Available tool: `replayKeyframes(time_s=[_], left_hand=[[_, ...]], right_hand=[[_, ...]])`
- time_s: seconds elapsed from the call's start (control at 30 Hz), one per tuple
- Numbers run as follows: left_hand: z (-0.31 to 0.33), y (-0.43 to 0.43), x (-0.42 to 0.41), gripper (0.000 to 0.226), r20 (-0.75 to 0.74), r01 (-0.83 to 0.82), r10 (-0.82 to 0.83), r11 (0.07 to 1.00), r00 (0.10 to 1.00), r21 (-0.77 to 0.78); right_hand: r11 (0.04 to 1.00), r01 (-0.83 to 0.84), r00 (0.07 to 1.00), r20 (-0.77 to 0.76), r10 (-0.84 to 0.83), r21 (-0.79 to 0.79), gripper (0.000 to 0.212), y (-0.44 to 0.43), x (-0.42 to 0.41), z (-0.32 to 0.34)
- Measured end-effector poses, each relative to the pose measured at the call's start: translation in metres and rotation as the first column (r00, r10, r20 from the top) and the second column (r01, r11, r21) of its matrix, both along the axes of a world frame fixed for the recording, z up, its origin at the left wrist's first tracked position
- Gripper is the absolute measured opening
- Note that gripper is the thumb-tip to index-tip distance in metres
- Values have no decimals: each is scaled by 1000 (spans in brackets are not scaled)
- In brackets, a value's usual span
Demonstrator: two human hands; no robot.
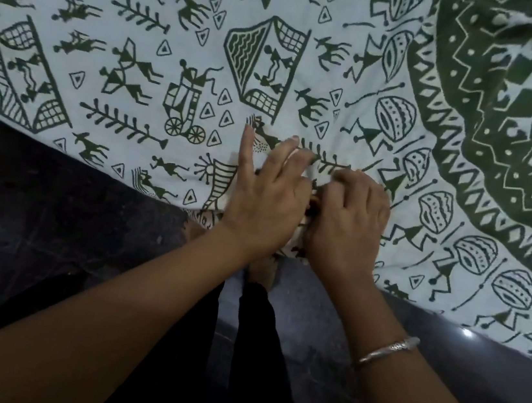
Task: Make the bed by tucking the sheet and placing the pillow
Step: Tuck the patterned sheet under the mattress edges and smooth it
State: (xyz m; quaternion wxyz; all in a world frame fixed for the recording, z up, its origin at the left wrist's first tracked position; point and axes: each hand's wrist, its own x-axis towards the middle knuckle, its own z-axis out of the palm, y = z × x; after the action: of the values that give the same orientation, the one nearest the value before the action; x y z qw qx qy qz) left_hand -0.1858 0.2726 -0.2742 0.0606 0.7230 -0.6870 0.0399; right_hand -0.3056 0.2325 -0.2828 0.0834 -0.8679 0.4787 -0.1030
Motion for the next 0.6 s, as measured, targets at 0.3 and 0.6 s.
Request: replayKeyframes(time_s=[0.3,0.6], left_hand=[[-6,2,-19,45,-139,174,-151,970,979,171],[-4,-20,-77,13,-175,140,-134,990,975,21]], right_hand=[[909,410,907,71,-414,67,41,-12,-26,6],[893,450,887,-120,-446,-1,34,-13,-74,4]])
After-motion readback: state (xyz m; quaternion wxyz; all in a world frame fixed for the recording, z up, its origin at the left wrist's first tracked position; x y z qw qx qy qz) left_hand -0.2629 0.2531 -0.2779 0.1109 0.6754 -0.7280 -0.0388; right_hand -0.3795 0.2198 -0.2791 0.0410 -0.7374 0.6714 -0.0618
